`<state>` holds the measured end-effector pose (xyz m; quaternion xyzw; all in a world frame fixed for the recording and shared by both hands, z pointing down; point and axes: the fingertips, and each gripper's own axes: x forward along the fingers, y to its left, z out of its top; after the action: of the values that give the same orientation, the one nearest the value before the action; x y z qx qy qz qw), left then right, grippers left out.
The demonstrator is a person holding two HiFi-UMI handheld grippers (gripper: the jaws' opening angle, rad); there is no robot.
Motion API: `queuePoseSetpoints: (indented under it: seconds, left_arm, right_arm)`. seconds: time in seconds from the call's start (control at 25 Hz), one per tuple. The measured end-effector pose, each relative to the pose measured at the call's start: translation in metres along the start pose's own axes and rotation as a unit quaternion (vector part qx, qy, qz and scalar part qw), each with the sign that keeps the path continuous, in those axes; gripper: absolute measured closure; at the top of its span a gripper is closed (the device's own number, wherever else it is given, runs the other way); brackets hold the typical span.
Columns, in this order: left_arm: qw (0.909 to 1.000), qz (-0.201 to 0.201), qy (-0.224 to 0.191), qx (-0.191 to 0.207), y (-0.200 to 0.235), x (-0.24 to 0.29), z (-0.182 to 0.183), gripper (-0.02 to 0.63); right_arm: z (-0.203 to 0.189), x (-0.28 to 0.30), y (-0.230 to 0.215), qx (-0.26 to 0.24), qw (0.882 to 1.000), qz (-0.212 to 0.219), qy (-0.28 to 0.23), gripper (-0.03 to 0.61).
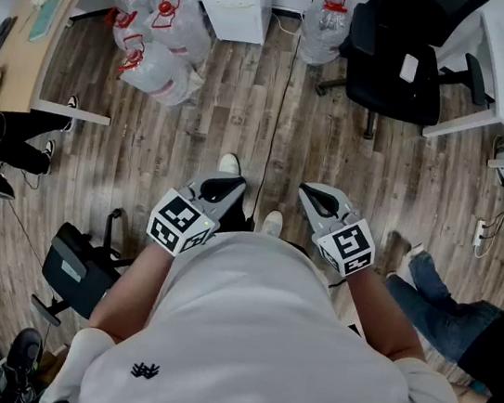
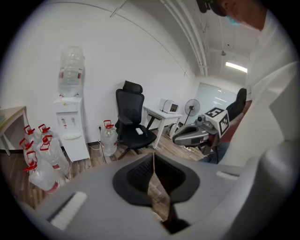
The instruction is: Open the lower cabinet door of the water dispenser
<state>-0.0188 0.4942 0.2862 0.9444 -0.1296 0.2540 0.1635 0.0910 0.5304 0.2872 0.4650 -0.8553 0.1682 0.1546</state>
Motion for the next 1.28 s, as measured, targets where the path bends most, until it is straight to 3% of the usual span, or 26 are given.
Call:
queuePoseSetpoints:
  seconds: [0.24, 0.6, 0.76, 0.92, 1.28]
  left_arm:
    - [0.9999, -0.013, -0.006, -0.001, 0.060, 0.013, 0.014, 0.551]
    - [0.9985, -0.051, -0.011, 0.019, 0.188, 0.033, 0.072, 0.551]
    - [0.9981, -0.055, -0.002, 0.027, 0.248, 0.033, 0.077, 0.549]
    - [0.9984, -0.056, 0.005, 0.008, 0.286, 0.044, 0.083, 0.549]
    - [0.9976, -0.045, 0.037, -0.039, 0.370, 0.127, 0.113, 0.549]
  right_arm:
    - [0.022, 0.049, -0.033, -0.001, 1.000, -0.017, 0.005, 0.578]
    - [0.079, 0.155, -0.110, 0.019, 0.998, -0.056, 0.027, 0.578]
    - [0.102, 0.213, -0.131, 0.026, 0.998, -0.053, 0.019, 0.558]
    - [0.107, 0.258, -0.161, 0.049, 0.997, -0.045, 0.037, 0.534]
    - [0.088, 0.398, -0.293, 0.029, 0.996, 0.011, 0.087, 0.508]
